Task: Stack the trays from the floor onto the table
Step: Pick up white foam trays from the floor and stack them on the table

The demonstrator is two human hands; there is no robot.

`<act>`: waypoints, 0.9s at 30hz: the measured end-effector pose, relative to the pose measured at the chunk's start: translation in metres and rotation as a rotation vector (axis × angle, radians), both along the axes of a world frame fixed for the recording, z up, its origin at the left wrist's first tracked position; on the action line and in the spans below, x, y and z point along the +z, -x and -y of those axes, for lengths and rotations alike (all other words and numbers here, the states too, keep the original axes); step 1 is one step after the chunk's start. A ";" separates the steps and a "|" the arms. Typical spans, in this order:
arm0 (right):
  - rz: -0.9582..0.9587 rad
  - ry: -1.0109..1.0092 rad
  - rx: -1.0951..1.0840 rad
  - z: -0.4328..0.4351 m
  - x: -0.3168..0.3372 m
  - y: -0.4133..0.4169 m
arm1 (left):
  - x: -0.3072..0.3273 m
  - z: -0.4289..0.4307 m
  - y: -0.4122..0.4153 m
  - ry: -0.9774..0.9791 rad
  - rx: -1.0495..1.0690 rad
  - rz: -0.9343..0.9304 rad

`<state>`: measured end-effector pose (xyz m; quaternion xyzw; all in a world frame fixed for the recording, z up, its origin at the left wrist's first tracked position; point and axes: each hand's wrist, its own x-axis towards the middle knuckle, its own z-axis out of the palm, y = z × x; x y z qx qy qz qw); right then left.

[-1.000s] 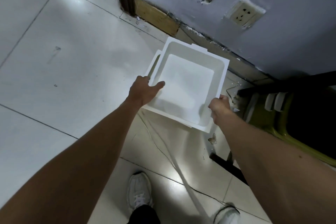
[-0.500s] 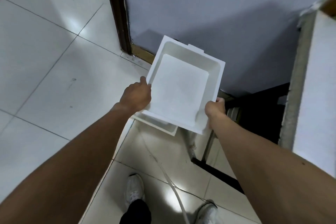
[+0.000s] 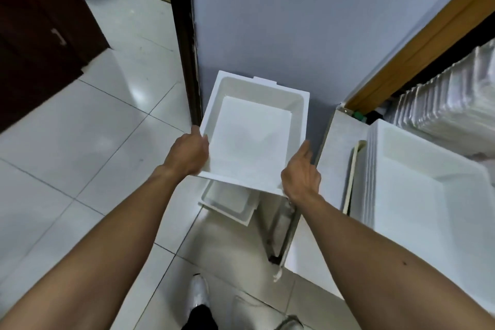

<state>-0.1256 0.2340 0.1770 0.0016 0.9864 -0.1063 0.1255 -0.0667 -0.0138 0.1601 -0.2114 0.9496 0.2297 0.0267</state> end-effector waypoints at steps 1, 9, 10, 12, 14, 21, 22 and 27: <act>-0.022 0.019 0.005 -0.005 0.015 -0.002 | 0.020 -0.005 0.000 0.034 -0.023 -0.008; -0.146 0.055 0.108 -0.061 0.142 -0.002 | 0.145 -0.047 0.009 0.021 0.009 -0.070; -0.177 0.035 0.128 -0.071 0.158 -0.001 | 0.157 -0.055 0.008 0.017 0.018 -0.075; -0.212 0.012 0.148 -0.086 0.182 0.001 | 0.175 -0.068 0.007 0.025 0.011 -0.097; -0.255 0.001 0.161 -0.104 0.203 0.002 | 0.193 -0.083 0.009 0.027 -0.009 -0.139; -0.312 0.037 0.047 -0.178 0.237 -0.006 | 0.254 -0.152 0.015 -0.013 -0.093 -0.199; -0.310 0.042 0.033 -0.189 0.239 -0.008 | 0.258 -0.164 0.014 -0.022 -0.097 -0.199; -0.321 0.059 -0.016 -0.247 0.254 -0.020 | 0.262 -0.217 0.015 -0.089 -0.151 -0.183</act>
